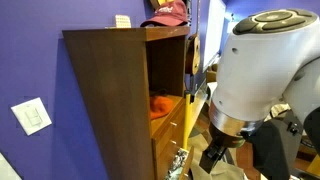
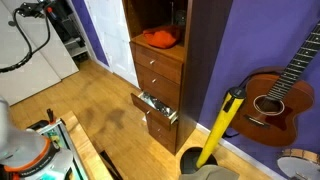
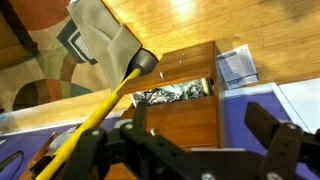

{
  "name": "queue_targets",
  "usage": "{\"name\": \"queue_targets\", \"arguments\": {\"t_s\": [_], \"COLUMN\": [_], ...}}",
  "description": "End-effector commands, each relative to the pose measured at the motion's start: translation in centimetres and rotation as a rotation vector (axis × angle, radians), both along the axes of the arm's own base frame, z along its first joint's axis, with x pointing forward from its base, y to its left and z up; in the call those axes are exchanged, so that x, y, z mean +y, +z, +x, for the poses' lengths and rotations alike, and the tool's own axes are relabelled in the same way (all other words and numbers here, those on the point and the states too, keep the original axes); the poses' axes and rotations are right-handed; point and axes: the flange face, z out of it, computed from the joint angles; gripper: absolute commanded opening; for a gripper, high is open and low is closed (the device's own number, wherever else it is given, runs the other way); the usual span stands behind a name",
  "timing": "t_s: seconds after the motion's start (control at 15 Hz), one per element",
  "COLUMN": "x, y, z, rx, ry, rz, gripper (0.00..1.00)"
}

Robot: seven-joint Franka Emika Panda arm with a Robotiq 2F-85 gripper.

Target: Open the top drawer, then put the orange head sock inside and close the drawer

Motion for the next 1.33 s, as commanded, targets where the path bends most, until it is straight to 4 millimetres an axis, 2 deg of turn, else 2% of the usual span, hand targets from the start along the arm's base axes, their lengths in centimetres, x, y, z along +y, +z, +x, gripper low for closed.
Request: {"name": "queue_targets", "arguments": {"t_s": [0.0,0.33,0.4,0.6,1.0,1.27], "x": [0.0,0.0,-0.6,-3.8,-10.0,-14.0], "y": [0.0,0.0,-0.5,-2.4,-6.3,-9.0], "z": [0.0,0.0,1.5,4.8,11.1,14.2], "rx": [0.001,0.001,0.024,0.049,0.042,0.000], "ry": [0.000,0.000,-0.034,-0.095,0.143,0.266], "rz": [-0.001,-0.001,0.008,0.027,0.050,0.077], "gripper": [1.00,1.00,1.00,1.00,1.00,1.00]}}
